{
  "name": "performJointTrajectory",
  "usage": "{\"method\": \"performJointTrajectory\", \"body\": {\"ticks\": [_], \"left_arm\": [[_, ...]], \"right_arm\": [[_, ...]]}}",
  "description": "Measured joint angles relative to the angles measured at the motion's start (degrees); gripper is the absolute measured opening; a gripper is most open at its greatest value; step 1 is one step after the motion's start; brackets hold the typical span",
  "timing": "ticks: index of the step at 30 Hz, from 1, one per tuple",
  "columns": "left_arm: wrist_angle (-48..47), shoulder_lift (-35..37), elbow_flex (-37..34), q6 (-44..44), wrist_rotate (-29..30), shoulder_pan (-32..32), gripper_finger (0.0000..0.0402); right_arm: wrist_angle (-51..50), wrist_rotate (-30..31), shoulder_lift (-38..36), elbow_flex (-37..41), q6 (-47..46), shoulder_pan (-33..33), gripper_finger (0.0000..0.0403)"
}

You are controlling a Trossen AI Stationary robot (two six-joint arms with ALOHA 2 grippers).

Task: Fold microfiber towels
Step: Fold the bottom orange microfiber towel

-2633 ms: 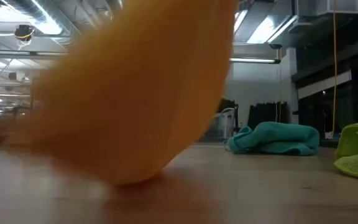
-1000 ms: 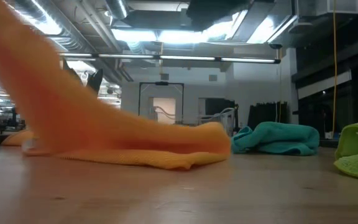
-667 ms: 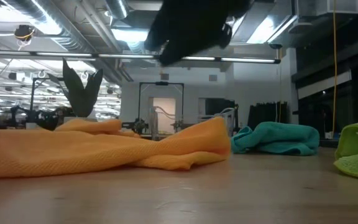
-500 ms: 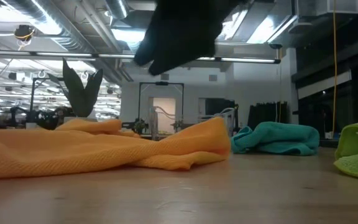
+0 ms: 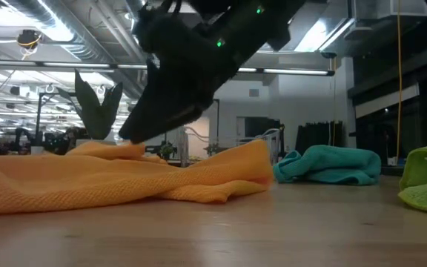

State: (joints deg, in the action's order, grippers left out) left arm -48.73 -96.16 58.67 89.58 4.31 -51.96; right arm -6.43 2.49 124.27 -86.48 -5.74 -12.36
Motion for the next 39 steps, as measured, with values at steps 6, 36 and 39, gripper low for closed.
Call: {"method": "performJointTrajectory", "body": {"ticks": [6, 36, 39], "left_arm": [[-0.03, 0.0, 0.0, -0.11, 1.39, 0.09, 0.0], [0.2, 0.02, 0.04, -0.13, 3.73, 0.06, 0.0], [0.2, 0.02, 0.04, -0.13, 3.75, 0.06, 0.0]], "right_arm": [[-0.66, -2.74, 3.34, -4.72, 4.87, 1.09, 0.0175], [-16.93, -19.09, 6.09, -12.83, 8.74, 1.6, 0.0165], [-16.55, -18.88, 5.92, -13.67, 7.77, 1.2, 0.0164]]}}
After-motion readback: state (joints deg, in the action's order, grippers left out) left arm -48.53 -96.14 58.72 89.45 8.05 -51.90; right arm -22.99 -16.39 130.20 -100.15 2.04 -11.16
